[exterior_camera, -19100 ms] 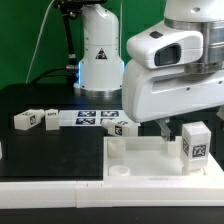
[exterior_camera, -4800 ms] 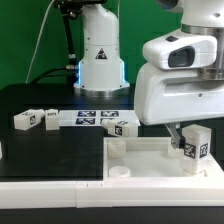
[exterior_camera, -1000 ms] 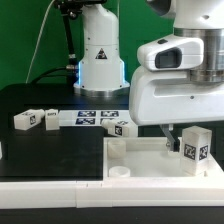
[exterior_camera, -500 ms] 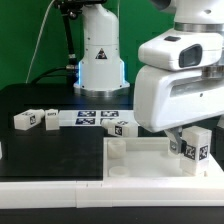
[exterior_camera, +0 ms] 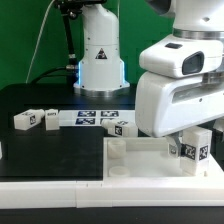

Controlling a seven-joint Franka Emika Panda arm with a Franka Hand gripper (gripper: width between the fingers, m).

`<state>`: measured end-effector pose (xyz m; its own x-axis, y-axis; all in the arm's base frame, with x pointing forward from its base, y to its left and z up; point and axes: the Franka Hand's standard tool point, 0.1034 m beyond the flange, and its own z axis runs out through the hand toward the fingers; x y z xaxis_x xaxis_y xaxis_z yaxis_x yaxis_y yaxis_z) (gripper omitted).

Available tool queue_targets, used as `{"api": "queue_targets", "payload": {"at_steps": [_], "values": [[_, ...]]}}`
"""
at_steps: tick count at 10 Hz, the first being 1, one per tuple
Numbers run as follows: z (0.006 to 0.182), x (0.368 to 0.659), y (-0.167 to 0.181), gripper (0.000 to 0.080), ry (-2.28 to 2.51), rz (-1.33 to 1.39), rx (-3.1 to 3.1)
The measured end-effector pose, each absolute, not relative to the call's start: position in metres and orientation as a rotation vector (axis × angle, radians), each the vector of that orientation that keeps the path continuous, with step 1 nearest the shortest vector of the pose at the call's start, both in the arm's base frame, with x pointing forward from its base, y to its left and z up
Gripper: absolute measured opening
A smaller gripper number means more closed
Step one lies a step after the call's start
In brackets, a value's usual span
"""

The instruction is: Assemble one leg

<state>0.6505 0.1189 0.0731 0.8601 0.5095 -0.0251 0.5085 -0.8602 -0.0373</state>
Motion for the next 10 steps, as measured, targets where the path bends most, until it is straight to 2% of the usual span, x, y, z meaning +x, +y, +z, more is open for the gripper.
{"api": "queue_targets", "payload": {"at_steps": [2, 4, 8, 10], "values": [[0.0729, 0.6502, 0.1182, 0.0637, -0.804, 0.056, -3.006], [0.0728, 0.6502, 0.1181, 0.0291, -0.804, 0.056, -3.006], [0.0725, 0.6502, 0.1173, 0.0290, -0.728, 0.058, -3.026], [0.0725, 0.6500, 0.1185, 0.0290, -0.403, 0.063, -3.085]]}}
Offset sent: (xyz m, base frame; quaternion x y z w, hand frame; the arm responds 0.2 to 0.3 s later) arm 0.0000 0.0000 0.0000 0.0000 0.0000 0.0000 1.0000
